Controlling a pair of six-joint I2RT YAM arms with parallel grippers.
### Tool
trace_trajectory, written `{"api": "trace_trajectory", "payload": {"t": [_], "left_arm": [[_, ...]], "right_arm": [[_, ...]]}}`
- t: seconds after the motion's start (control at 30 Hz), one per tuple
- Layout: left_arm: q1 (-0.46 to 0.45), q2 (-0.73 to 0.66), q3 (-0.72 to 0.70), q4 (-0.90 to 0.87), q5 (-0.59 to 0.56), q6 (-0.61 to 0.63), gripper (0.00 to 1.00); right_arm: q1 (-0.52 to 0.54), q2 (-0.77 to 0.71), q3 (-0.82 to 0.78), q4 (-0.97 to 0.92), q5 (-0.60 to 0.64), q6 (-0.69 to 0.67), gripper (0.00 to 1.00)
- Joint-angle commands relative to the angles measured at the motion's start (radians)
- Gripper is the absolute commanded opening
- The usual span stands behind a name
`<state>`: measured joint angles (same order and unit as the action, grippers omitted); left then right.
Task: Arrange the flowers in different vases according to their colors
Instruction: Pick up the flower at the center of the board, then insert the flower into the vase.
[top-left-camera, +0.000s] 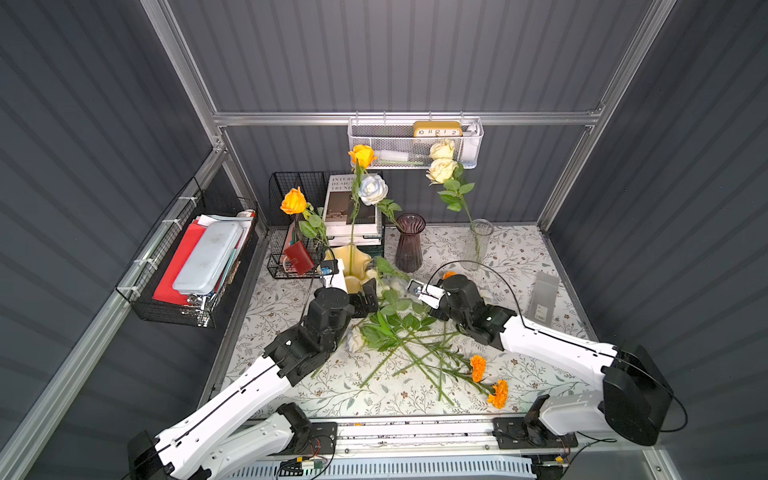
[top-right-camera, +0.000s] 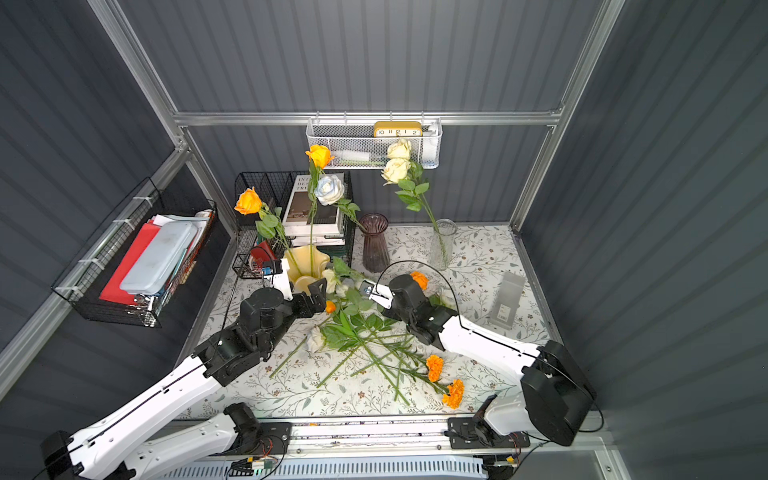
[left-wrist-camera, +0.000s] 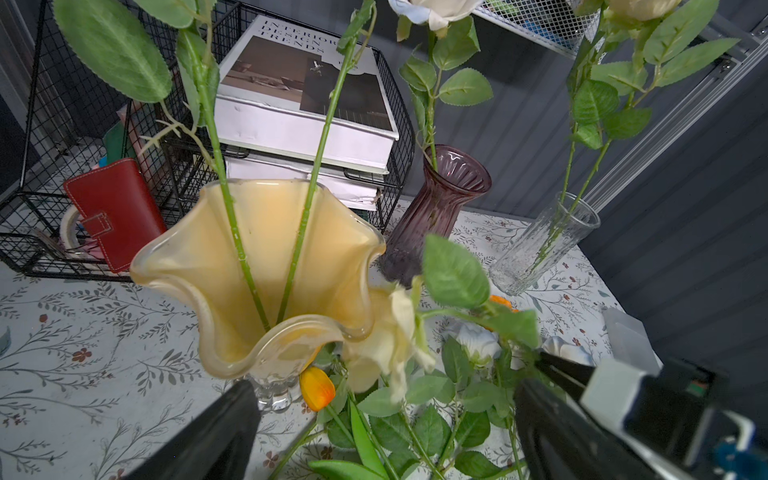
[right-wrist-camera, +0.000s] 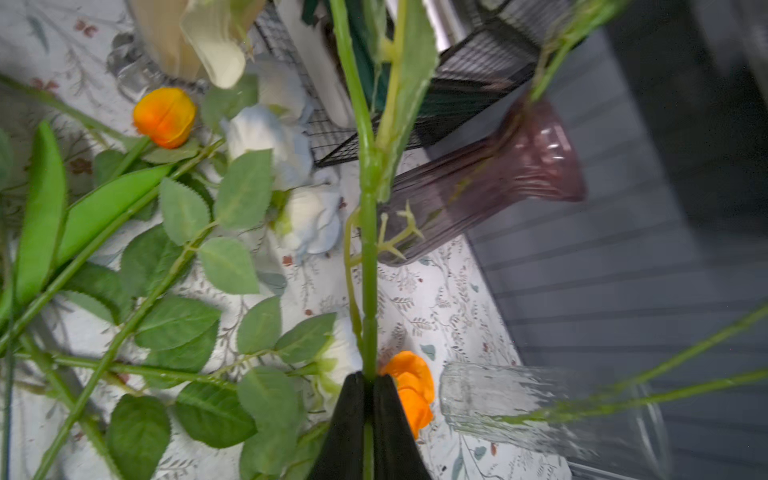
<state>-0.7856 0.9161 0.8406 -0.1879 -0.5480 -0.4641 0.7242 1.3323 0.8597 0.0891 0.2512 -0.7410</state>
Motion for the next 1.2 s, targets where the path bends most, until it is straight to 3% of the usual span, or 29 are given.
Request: {"api": "trace_trajectory", "payload": {"t": [0.0,0.2,0.37,0.6,0.77,0.93,1.17], "left_arm": [[-0.001,0.007,-0.007,0.011,0.008,-0.015,0.99],[0.000,0.016,-0.010,0.028,0.017,-0.009,0.99],[-0.001,0.037,-0.011,0.046,0.034,-0.007,0.99],[-0.001,0.059,-0.016,0.066,0.042,-0.003,0.99],[0.000,0.082,-0.023,0.090,0.052,0.003,0.99],[0.000,0.118,-0.025,0.112,0.061,0.020,0.99],[0.003,0.163,-0.019,0.142,0.069,0.040,0.99]], "right_arm": [[-0.035,-0.107,0.010,0.062,-0.053,0.058,0.00],[-0.115,-0.293,-0.004,0.064,-0.122,0.145,0.00],[-0.214,-0.338,0.035,0.250,-0.141,0.236,0.00],[-0.389,-0.142,0.251,0.490,-0.098,0.351,0.00],[-0.498,0.053,0.305,0.810,-0.065,0.445,0.00],[-0.514,0.192,0.374,0.933,-0.057,0.460,0.00],[-0.460,0.272,0.427,0.953,-0.039,0.364,0.00]]}}
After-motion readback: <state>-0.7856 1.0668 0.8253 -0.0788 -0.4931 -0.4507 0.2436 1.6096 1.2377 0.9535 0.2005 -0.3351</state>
